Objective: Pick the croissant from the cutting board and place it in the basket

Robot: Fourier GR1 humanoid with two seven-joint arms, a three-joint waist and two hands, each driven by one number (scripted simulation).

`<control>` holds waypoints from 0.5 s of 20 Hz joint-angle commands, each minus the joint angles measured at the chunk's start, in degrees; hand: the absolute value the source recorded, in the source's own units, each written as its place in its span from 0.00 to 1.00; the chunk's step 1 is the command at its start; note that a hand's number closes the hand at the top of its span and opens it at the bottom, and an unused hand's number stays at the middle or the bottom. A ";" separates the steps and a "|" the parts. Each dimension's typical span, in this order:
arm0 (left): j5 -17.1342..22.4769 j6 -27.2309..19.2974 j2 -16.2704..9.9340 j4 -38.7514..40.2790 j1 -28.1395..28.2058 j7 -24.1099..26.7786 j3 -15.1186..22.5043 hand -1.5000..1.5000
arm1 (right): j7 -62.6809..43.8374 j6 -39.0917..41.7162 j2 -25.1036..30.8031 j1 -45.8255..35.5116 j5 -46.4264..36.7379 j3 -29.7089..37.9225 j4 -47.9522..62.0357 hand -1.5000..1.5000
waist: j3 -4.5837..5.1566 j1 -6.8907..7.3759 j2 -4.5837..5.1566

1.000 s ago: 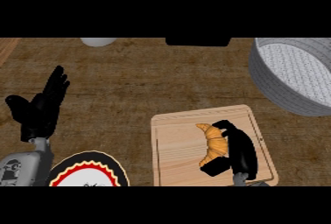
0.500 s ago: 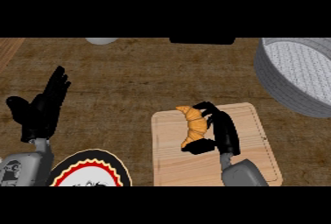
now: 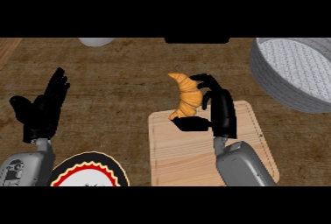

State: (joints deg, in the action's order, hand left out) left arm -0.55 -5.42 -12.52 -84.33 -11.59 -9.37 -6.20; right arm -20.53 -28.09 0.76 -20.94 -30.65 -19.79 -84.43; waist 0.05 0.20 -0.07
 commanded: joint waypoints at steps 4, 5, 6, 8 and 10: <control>2.13 3.19 -2.25 -1.05 3.03 2.31 -2.76 0.50 | -14.81 4.11 1.01 -11.58 -7.20 6.24 -3.13 1.00 | -0.01 0.12 -0.01; 2.63 2.86 -2.09 -1.26 1.37 -0.73 -2.77 0.50 | -19.34 8.00 3.52 -12.90 -6.39 7.94 -7.96 1.00 | -0.01 -0.20 -0.11; -1.40 -0.21 0.54 1.84 -0.99 1.05 0.20 0.50 | -18.10 6.99 2.93 -14.39 -4.73 10.30 -6.92 1.00 | -0.02 -0.40 0.03; -0.22 0.35 0.16 2.37 -2.12 0.54 -0.92 0.50 | -14.91 2.68 1.83 -15.33 -4.29 13.42 -3.13 1.00 | -0.04 -0.12 0.14; -0.01 0.99 -0.09 1.80 -2.27 -0.23 -0.79 0.50 | -19.17 2.79 1.06 -20.57 -5.61 15.00 -2.21 1.00 | -0.02 0.09 0.12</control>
State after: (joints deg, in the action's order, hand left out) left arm -0.85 -4.97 -12.54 -83.49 -12.20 -9.09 -6.82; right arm -36.19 -23.96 2.97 -34.43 -34.99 -8.88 -89.55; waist 0.02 0.02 -0.05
